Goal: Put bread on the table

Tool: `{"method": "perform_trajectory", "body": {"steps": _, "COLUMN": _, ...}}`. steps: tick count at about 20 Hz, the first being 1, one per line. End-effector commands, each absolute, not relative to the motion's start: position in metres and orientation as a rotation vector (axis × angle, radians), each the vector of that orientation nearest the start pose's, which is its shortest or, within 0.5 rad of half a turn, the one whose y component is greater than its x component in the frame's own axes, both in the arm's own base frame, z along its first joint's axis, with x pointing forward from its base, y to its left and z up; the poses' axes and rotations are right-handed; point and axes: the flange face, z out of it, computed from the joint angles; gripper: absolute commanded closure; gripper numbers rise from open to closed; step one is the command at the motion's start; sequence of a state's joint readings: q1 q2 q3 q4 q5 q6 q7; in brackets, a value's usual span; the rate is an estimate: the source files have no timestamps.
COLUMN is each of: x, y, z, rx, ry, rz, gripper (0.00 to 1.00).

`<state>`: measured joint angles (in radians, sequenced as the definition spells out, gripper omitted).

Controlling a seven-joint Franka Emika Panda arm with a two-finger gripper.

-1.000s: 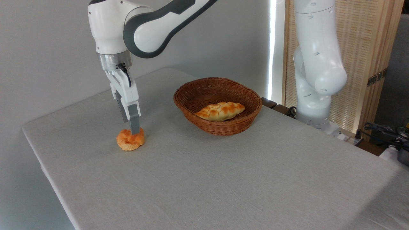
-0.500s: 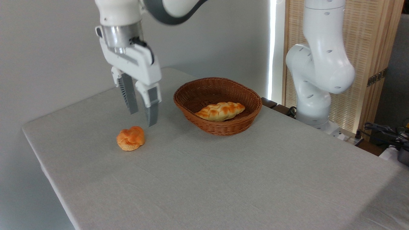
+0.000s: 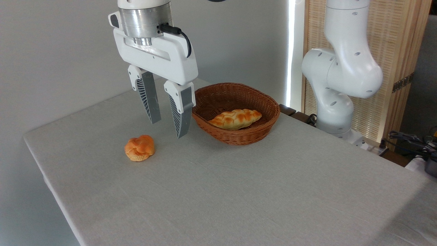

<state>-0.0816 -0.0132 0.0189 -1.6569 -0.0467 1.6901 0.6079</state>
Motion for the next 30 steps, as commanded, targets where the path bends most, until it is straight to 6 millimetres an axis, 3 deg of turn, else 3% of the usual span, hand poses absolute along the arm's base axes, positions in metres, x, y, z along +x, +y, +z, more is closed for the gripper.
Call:
{"method": "perform_trajectory", "body": {"steps": 1, "x": 0.561, "y": -0.054, "z": 0.61, "rx": -3.006, "ry": 1.021, "rz": -0.084, "gripper": 0.0}}
{"method": "perform_trajectory", "body": {"steps": 5, "x": 0.56, "y": -0.066, "z": 0.608, "rx": -2.995, "ry": 1.036, "rz": -0.073, "gripper": 0.0}}
{"method": "perform_trajectory", "body": {"steps": 19, "x": 0.559, "y": -0.046, "z": 0.61, "rx": -2.909, "ry": 1.064, "rz": -0.009, "gripper": 0.0}}
{"method": "perform_trajectory", "body": {"steps": 30, "x": 0.558, "y": -0.049, "z": 0.611, "rx": -2.908, "ry": 1.071, "rz": -0.017, "gripper": 0.0}}
